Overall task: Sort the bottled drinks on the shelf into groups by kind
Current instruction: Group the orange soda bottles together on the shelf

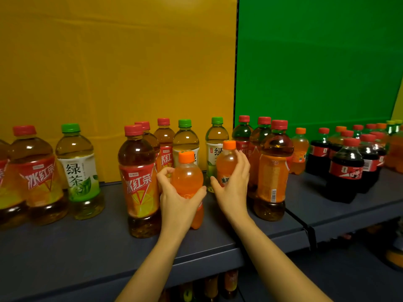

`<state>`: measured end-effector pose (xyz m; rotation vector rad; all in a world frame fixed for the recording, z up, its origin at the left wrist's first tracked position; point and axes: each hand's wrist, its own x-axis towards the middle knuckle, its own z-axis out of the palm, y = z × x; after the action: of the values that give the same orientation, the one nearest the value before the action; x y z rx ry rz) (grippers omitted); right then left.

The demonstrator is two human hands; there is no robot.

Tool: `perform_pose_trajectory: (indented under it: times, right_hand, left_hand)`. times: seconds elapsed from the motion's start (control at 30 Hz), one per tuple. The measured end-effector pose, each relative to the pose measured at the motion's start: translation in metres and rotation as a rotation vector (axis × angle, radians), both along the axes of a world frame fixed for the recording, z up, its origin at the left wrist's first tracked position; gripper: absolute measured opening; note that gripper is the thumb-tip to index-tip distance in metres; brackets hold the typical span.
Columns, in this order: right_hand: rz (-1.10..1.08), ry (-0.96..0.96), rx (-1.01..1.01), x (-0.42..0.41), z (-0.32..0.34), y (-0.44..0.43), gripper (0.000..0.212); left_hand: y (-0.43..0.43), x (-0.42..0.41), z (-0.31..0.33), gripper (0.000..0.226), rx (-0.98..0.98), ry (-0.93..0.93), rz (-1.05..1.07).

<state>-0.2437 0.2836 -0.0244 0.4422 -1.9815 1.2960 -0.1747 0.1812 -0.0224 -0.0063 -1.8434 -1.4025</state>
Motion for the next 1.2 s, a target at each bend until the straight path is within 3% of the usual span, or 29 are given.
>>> perform_pose_trajectory:
  times: [0.17,0.27,0.47,0.73,1.2]
  right_hand:
    - [0.040,-0.175,-0.071,-0.011,-0.001,-0.002,0.091]
    - [0.120,-0.277,-0.060,-0.010,-0.002,-0.001,0.082]
    - [0.306,-0.309,-0.127,0.021,-0.003,0.011,0.074]
    - [0.515,-0.310,-0.184,0.075,0.000,0.077,0.064]
    - [0.396,-0.278,-0.195,0.075,0.015,0.283,0.051]
  left_hand:
    - [0.003,0.001,0.002,0.062,0.113,-0.032,-0.076]
    - [0.004,0.003,0.002,0.056,0.140,-0.014,-0.119]
    - [0.011,0.015,0.005,0.042,0.116,0.059,-0.158]
    - [0.037,0.031,0.013,0.047,0.075,0.090,-0.269]
    - [0.225,0.003,0.022,0.050,0.104,0.078,-0.505]
